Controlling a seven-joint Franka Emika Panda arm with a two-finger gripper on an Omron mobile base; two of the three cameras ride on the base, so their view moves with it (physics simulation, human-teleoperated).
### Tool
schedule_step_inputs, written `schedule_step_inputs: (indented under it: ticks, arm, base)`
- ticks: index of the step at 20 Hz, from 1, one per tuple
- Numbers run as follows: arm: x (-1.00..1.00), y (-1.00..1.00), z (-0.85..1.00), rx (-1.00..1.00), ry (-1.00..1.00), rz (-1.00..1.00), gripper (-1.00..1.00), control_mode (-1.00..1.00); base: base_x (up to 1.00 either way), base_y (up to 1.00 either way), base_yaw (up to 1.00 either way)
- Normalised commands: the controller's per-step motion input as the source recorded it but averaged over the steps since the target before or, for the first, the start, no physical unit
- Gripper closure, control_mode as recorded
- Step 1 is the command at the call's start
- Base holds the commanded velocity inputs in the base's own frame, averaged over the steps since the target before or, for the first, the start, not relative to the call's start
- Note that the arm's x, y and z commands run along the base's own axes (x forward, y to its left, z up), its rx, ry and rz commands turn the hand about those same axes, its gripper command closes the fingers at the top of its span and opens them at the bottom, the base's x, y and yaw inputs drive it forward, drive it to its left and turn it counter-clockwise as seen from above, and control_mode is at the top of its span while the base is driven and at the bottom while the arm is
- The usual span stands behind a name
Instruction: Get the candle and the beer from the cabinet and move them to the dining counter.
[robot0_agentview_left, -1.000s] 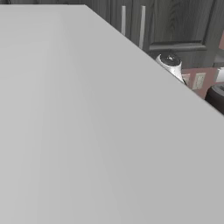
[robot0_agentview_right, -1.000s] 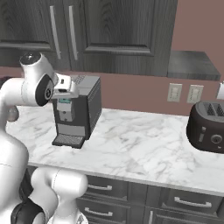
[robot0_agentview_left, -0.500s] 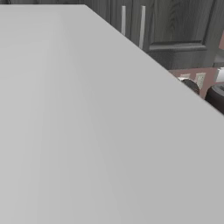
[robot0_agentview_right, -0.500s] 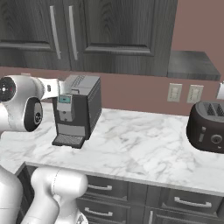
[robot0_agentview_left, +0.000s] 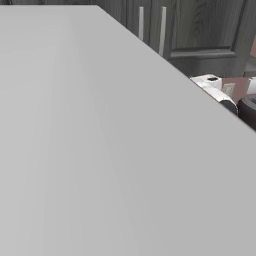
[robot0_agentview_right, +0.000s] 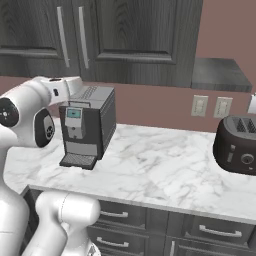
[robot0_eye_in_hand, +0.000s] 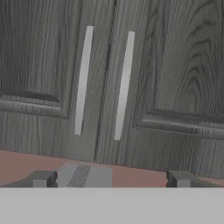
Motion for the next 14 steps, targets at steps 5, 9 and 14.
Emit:
schedule_step_inputs:
  ticks: [5, 9, 14]
  arm:
    - [0.10, -0.07, 0.43, 0.09, -0.11, 0.00, -1.00, -1.00]
    - [0.16, -0.05, 0.00, 0.04, 0.00, 0.00, -1.00, -1.00]
    - [0.34, 0.00, 0.04, 0.03, -0.08, 0.00, -1.00, -1.00]
  base:
    - [0.00, 0.00, 0.00]
    - [0.00, 0.00, 0.00]
    - [0.00, 0.00, 0.00]
